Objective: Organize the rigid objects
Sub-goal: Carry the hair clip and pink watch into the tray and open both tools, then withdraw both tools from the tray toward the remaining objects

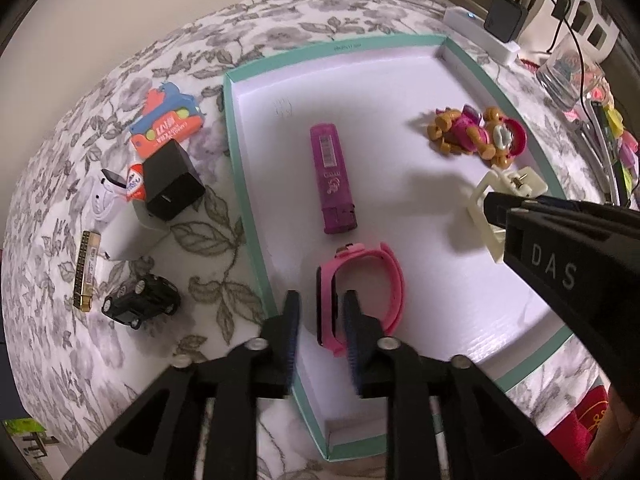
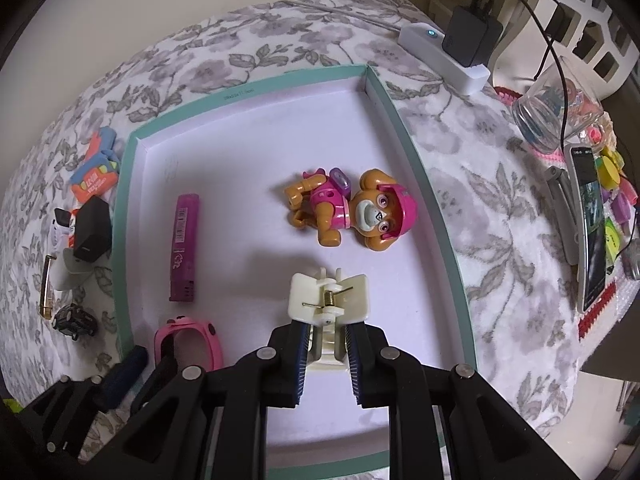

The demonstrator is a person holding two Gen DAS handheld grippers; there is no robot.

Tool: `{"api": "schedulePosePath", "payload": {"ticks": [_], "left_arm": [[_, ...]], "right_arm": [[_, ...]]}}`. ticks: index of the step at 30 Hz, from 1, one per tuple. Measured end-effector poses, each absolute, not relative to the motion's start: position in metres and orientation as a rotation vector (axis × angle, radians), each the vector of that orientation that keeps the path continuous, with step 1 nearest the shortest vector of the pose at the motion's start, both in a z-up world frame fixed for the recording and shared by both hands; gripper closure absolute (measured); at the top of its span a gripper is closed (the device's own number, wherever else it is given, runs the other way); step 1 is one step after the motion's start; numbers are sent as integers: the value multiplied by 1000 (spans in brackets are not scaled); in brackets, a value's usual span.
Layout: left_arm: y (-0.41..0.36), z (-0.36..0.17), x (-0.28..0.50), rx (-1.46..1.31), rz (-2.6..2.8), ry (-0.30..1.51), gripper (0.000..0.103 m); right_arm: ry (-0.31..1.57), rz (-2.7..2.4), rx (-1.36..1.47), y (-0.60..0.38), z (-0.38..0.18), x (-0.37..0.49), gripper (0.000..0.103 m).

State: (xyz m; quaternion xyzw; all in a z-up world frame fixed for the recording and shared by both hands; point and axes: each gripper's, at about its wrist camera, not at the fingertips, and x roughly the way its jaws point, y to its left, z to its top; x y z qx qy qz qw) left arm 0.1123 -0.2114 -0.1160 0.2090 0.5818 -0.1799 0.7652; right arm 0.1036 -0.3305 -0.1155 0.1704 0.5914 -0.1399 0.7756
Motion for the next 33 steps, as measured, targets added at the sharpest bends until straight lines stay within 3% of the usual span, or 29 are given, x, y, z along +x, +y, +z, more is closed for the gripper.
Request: {"api": "schedulePosePath", "payload": {"ticks": [2,6,8,15,18,28,33], "left_arm": [[-210,-113,113,441,-395,1258,67],[-208,-105,115,410,-397,1249,59],[-207,-100,116,411,-388,1226,51],[-197,-83,122,368,-367,1177,47],[-191,-80,127,342,-353,1180,42],[-158,-80,147,211,-254,1233,25],[-139,-82,157,160,-182,1251,25]], "right_arm": [[1267,-303,365,-331,-110,103,82],[1238,-308,361,-331,-101,102,66],[1225,-311,362,-332,-96,102,65],[1184,-306,366,-331,-84,100,64],[1173,-310,366,-330,-82,99,53],[1175,-286,363,-323,-86,101,35],[1165,-248,352,-314,-88,104,28]]}}
